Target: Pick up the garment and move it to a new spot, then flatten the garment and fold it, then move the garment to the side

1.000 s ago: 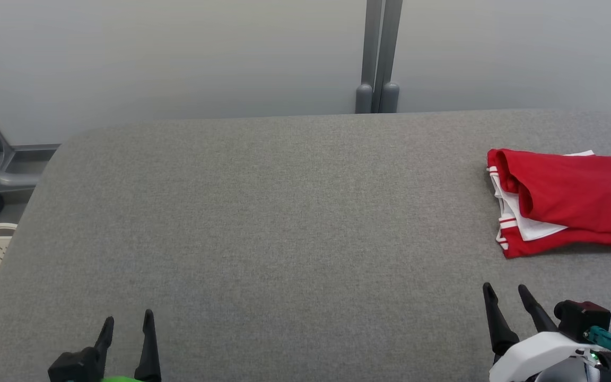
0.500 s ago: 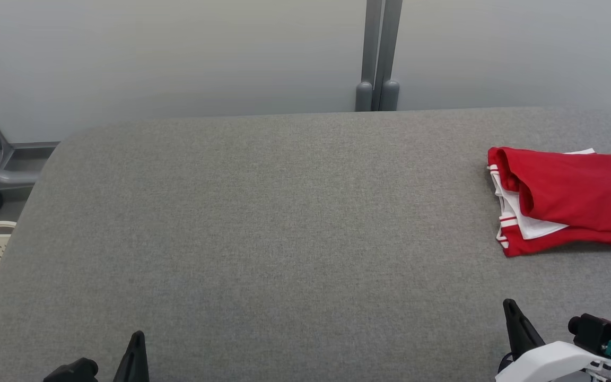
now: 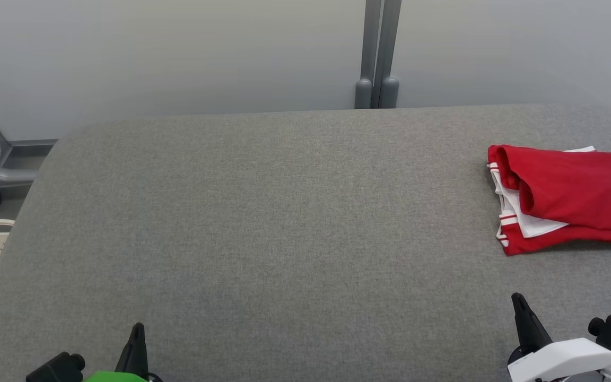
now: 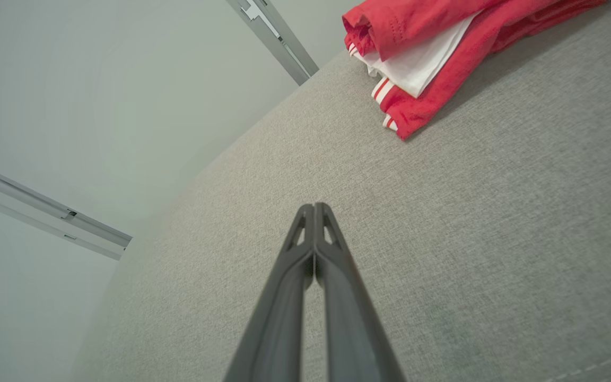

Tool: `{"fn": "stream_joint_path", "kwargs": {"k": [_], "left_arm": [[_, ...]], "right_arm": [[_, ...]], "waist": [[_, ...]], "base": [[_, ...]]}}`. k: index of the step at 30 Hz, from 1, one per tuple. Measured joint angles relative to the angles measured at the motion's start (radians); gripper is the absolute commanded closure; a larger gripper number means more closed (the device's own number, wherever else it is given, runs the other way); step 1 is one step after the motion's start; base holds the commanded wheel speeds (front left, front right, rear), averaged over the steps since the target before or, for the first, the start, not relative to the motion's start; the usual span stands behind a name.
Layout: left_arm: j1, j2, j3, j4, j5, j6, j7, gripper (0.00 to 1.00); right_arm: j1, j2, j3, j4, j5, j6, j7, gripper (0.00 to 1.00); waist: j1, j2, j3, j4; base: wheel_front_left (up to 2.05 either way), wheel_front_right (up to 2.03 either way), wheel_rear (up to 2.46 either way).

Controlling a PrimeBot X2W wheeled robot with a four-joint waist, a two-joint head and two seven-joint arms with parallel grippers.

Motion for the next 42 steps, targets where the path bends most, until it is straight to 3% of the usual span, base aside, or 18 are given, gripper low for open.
{"fn": "stream_joint_path", "kwargs": {"k": [42], "left_arm": [[-0.043, -0.077, 0.127, -0.054, -0.390, -0.100, 0.132, 1.00]], "right_arm": [[0.012, -0.003, -0.040, -0.096, 0.493, 0.000, 0.062, 1.00]], "waist": [[0.0000, 0.0000, 0.022, -0.006]], "base": [[0.00, 0.00, 0.00]]}}
